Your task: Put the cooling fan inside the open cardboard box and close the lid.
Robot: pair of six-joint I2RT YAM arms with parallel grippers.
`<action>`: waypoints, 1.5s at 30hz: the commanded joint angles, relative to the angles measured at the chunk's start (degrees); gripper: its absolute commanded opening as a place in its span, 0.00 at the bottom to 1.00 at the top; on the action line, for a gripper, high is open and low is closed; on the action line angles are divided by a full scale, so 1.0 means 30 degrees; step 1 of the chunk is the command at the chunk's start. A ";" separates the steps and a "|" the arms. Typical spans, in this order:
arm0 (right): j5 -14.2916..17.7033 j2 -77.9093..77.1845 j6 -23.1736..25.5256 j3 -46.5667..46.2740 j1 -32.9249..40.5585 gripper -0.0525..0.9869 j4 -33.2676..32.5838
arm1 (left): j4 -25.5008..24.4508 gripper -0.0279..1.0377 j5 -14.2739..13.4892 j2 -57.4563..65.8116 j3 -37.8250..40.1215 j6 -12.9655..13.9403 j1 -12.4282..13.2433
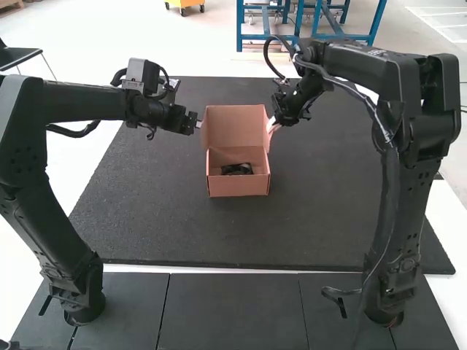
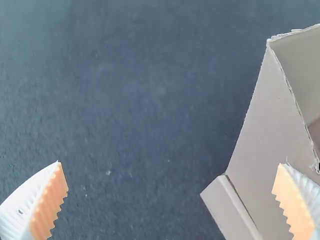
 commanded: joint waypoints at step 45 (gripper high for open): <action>0.0437 0.1027 -0.0301 0.0429 0.0252 0.04 -0.1379 | -0.2124 0.93 0.1787 -0.0143 0.0475 0.0573 -0.0554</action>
